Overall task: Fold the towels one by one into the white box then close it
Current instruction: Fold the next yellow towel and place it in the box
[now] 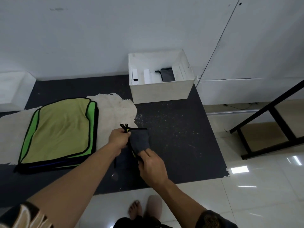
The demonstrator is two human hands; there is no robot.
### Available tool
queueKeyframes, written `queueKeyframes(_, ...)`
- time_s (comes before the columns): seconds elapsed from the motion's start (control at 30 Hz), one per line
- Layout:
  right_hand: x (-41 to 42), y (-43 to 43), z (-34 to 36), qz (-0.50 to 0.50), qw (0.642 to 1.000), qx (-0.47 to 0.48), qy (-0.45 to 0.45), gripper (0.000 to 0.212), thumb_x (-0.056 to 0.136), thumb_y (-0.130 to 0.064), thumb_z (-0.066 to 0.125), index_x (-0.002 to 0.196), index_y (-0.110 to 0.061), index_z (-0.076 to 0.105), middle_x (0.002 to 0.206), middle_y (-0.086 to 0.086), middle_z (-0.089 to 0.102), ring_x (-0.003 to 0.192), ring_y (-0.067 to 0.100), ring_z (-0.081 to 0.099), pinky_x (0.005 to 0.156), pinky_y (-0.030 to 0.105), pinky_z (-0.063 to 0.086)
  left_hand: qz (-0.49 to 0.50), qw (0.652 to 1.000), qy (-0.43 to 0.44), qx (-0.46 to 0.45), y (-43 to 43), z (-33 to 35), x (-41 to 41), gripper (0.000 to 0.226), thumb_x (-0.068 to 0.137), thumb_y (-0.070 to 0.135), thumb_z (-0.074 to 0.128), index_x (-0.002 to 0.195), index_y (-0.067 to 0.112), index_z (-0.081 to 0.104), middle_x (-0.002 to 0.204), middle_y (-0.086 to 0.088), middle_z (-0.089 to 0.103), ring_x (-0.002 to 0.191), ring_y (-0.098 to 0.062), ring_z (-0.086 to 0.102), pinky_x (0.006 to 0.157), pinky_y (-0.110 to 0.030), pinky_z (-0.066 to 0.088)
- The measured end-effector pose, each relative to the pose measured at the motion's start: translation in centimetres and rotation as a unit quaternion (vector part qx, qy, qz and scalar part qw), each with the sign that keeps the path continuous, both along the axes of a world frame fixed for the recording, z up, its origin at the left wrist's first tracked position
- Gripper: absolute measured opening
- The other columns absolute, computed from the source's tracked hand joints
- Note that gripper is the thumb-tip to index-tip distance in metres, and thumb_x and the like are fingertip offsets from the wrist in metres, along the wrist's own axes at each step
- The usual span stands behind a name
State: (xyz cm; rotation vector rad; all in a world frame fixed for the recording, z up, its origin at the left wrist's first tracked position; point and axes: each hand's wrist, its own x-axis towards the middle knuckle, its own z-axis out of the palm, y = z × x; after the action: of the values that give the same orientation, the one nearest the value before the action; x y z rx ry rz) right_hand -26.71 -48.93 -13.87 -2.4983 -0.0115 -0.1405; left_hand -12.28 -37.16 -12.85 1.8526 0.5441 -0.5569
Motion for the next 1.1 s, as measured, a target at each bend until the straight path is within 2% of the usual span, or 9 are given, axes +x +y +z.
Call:
queueKeyframes(0.27, 1.3, 3.3, -0.1, 0.055, 0.997, -0.043, 0.022, 0.016, 0.084, -0.014, 0.068, 0.099, -0.018, 0.065, 0.089, -0.001, 0.064, 0.077, 0.015, 0.055, 0.064, 0.027, 0.049, 0.008, 0.999, -0.038, 0.028, 3.6, -1.0, 0.2, 0.02, 0.085, 0.022, 0.071, 0.102, 0.019, 0.061, 0.106, -0.012, 0.069, 0.096, -0.028, 0.066, 0.09, -0.047, 0.055)
queueKeyframes(0.4, 1.5, 4.2, -0.1, 0.078, 0.994, -0.062, 0.031, 0.02, 0.084, -0.015, 0.067, 0.104, -0.019, 0.066, 0.091, 0.0, 0.065, 0.08, 0.017, 0.055, 0.066, 0.029, 0.049, -0.017, 0.999, -0.024, 0.036, 3.9, -1.3, -0.1, 0.033, 0.086, 0.019, 0.071, 0.117, 0.012, 0.06, 0.11, -0.013, 0.066, 0.098, -0.026, 0.063, 0.086, -0.039, 0.053)
queueKeyframes(0.5, 1.4, 4.5, -0.5, 0.094, 0.99, -0.079, 0.062, 0.025, 0.084, -0.013, 0.066, 0.108, -0.018, 0.065, 0.094, 0.002, 0.065, 0.083, 0.02, 0.056, 0.068, 0.031, 0.049, -0.066, 0.997, 0.013, 0.036, 4.4, -1.4, -0.7, 0.049, 0.083, 0.017, 0.074, 0.124, 0.016, 0.049, 0.112, -0.01, 0.062, 0.101, -0.025, 0.061, 0.082, -0.037, 0.052)
queueKeyframes(0.63, 1.4, 4.2, -0.7, 0.103, 0.983, -0.104, 0.113, 0.027, 0.084, -0.01, 0.062, 0.11, -0.017, 0.062, 0.101, 0.005, 0.064, 0.091, 0.024, 0.056, 0.075, 0.033, 0.048, -0.144, 0.987, -0.006, 0.07, 5.2, -1.4, -1.2, 0.064, 0.077, 0.001, 0.073, 0.13, 0.018, 0.04, 0.112, -0.011, 0.061, 0.094, -0.023, 0.061, 0.076, -0.035, 0.055)
queueKeyframes(0.73, 1.7, 4.1, -0.4, 0.096, 0.985, -0.104, 0.097, 0.026, 0.081, -0.009, 0.067, 0.105, -0.016, 0.063, 0.097, 0.005, 0.064, 0.088, 0.023, 0.057, 0.071, 0.03, 0.046, -0.152, 0.983, -0.055, 0.09, 5.1, -0.9, -1.1, 0.063, 0.079, -0.004, 0.066, 0.133, 0.017, 0.042, 0.095, -0.006, 0.058, 0.082, -0.018, 0.057, 0.063, -0.025, 0.046)
queueKeyframes(0.87, 1.9, 4.6, 0.0, 0.109, 0.985, -0.116, 0.063, 0.026, 0.079, -0.013, 0.07, 0.103, -0.018, 0.065, 0.093, 0.003, 0.064, 0.084, 0.021, 0.056, 0.066, 0.031, 0.047, -0.142, 0.983, -0.09, 0.078, 5.6, -0.9, -1.1, 0.056, 0.079, -0.005, 0.062, 0.129, 0.017, 0.052, 0.088, 0.001, 0.063, 0.087, -0.02, 0.063, 0.072, -0.029, 0.05)
queueKeyframes(0.93, 1.9, 5.0, 0.2, 0.125, 0.98, -0.136, 0.069, 0.03, 0.081, -0.014, 0.068, 0.111, -0.017, 0.064, 0.099, 0.006, 0.063, 0.09, 0.024, 0.056, 0.071, 0.035, 0.049, -0.149, 0.98, -0.102, 0.085, 6.2, -1.1, -1.2, 0.053, 0.08, -0.005, 0.06, 0.128, 0.016, 0.056, 0.091, 0.001, 0.064, 0.091, -0.02, 0.064, 0.075, -0.027, 0.05)
queueKeyframes(1.03, 1.7, 5.4, 0.4, 0.154, 0.965, -0.168, 0.129, 0.043, 0.084, -0.013, 0.063, 0.127, -0.017, 0.058, 0.113, 0.011, 0.061, 0.102, 0.03, 0.052, 0.083, 0.042, 0.047, -0.156, 0.977, -0.113, 0.086, 6.9, -1.3, -1.5, 0.048, 0.08, -0.01, 0.058, 0.123, 0.012, 0.06, 0.087, 0.001, 0.064, 0.083, -0.014, 0.061, 0.066, -0.017, 0.045)
queueKeyframes(1.1, 1.5, 5.6, 0.5, 0.159, 0.957, -0.18, 0.161, 0.049, 0.086, -0.014, 0.06, 0.134, -0.019, 0.052, 0.119, 0.01, 0.059, 0.106, 0.03, 0.049, 0.088, 0.042, 0.044, -0.17, 0.974, -0.119, 0.089, 7.0, -1.4, -1.6, 0.045, 0.079, -0.009, 0.059, 0.116, 0.017, 0.063, 0.081, 0.002, 0.064, 0.085, -0.019, 0.064, 0.07, -0.021, 0.049)
